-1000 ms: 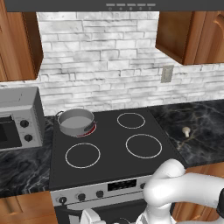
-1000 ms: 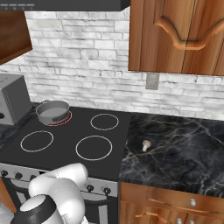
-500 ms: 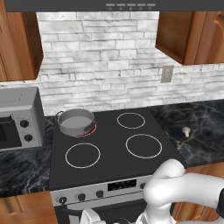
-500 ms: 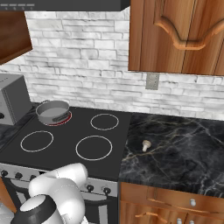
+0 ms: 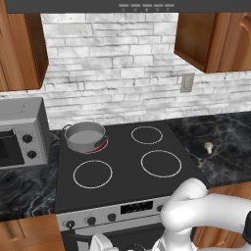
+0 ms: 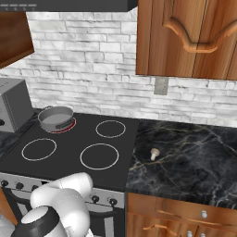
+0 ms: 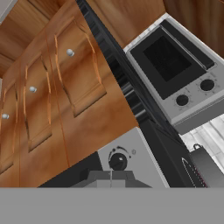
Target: Turn on the burner for the pot on the stove. Wait thirty seconds for the pot to heat up. Then add the mushroom to the pot.
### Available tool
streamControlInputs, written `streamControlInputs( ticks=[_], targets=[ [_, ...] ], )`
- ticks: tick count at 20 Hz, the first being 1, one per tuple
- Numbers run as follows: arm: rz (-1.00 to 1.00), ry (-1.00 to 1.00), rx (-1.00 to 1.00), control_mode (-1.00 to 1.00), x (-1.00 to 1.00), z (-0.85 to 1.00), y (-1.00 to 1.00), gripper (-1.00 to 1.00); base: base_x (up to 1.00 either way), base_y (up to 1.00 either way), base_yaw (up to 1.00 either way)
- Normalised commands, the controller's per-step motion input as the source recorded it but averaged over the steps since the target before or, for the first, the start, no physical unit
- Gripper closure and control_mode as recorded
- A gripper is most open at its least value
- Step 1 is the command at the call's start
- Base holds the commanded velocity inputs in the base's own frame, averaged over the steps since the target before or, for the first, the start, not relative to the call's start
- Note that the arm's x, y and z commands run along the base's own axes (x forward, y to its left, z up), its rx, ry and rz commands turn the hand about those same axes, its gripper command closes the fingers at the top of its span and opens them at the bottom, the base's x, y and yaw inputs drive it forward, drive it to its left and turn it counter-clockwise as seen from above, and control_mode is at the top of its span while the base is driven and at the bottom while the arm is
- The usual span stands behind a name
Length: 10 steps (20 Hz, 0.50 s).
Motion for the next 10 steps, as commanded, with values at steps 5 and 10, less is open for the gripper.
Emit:
streamControlInputs(
  ticks=[5,10],
  targets=[
    [0.0,0.0,0.0,-1.0,0.0,0.0,0.0,1.0,0.0,0.0,0.0],
    [0.0,0.0,0.0,-1.0,0.0,0.0,0.0,1.0,0.0,0.0,0.0]
  ],
)
